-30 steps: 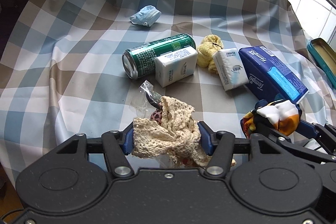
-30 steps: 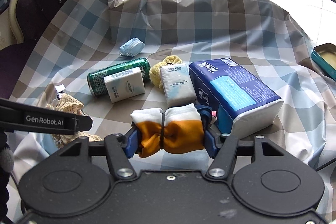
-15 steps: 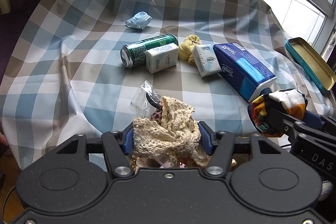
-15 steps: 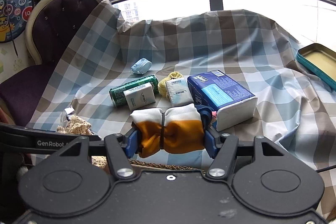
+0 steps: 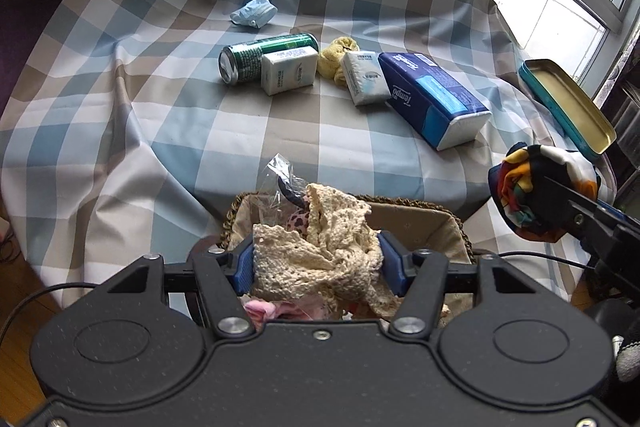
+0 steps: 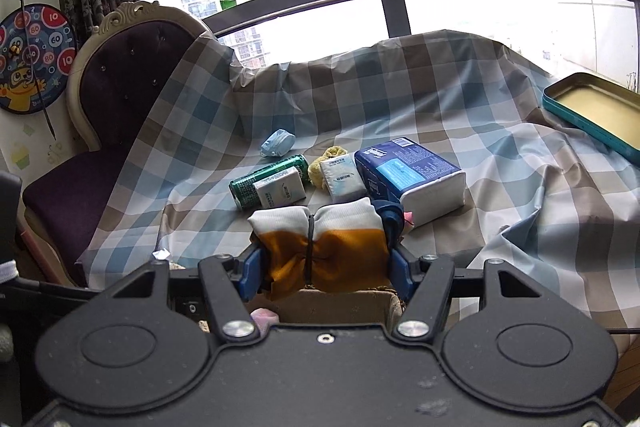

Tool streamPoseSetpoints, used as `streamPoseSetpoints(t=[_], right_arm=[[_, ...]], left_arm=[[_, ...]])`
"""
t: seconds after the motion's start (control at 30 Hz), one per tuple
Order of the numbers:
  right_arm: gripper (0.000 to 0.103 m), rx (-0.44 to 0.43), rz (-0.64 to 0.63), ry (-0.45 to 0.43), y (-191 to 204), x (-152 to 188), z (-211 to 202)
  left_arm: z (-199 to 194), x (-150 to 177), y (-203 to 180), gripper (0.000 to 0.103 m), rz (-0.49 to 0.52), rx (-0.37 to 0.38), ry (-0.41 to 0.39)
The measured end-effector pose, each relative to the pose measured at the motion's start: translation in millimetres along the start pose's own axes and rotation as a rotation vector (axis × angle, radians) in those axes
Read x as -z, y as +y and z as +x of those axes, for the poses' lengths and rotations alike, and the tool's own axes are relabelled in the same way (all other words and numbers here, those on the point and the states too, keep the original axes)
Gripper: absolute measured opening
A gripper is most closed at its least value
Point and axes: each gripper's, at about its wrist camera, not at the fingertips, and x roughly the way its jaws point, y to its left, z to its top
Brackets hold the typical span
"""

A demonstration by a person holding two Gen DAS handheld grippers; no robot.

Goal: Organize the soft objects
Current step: 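Lift the lace cloth and cloth bundle and carry them to the basket, then open the left tool to drop the lace cloth while right lowers the bundle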

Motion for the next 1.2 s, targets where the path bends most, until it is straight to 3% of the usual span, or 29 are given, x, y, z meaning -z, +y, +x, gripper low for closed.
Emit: streamPoseSetpoints(t=[0.43,0.73,0.93,1.2], right_arm=[[0.062,0.015,0.066,0.068,-13.5,20.0,-3.3],[0.062,0.013,0.077,0.088,-15.6,24.5,-2.4],[0.062,0.007,0.071,0.093,-14.7,23.9,-0.6],[0.062,0.001,0.066,0.097,-14.8,23.1,-0.2]], left_arm=[[10.0,26.7,1.7,0.058,-0.052,-0.008,0.084],[11.7,28.6,0.6,0.058,-0.054,-0.025,0.088],[9.5,27.8,2.2,0.072,-0.065,-0.029,0.075],[8.8,27.6,0.3,0.072,-0.056,-0.041,0.067]])
